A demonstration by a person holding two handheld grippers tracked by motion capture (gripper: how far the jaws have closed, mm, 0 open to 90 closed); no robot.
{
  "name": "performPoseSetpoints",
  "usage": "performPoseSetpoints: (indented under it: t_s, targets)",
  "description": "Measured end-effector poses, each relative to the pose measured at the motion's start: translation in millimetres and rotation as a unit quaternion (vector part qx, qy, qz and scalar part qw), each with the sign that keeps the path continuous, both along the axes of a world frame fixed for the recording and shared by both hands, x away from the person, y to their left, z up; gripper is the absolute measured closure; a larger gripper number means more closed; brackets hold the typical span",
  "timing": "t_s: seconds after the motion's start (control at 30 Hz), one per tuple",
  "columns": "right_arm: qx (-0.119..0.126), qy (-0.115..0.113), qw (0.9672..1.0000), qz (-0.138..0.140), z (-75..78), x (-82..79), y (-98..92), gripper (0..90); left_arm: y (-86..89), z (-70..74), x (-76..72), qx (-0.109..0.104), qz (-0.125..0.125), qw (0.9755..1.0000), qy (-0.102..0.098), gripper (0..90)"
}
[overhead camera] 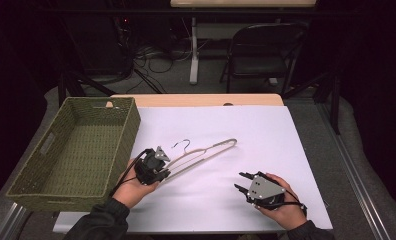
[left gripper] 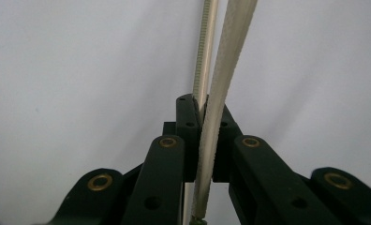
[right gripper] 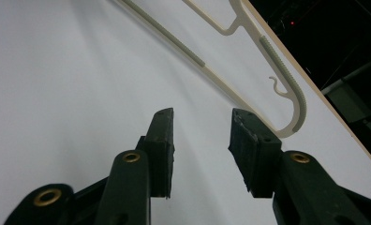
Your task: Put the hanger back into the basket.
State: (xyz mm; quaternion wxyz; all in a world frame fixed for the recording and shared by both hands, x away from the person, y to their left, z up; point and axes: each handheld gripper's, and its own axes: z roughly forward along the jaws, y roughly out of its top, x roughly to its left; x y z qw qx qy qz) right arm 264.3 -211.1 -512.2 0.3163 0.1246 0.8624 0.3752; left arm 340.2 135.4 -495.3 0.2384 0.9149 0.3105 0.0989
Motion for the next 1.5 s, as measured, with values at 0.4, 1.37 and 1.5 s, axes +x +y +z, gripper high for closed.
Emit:
performPoseSetpoints:
  t_s: [0.4, 1.37, 1.5]
  targets:
    - [0.004, 0.002, 1.0000, -0.003, -1.1, 1.1, -1.9, 59.9, 4.5, 23.6, -7.6, -0.023, -0.002, 0.9997, 0.010, 87.3]
    - [0.005, 0.005, 1.0000, -0.005, -2.9, 1.6, -2.0, 59.8, 128.3, 153.0, -25.7, -0.080, 0.091, 0.9914, -0.050, 87.3]
    - [0.002, 0.005, 1.0000, -0.008, -3.0, 1.4, -2.0, 59.8, 158.2, 146.1, -15.2, -0.086, 0.118, 0.9882, -0.044, 87.3]
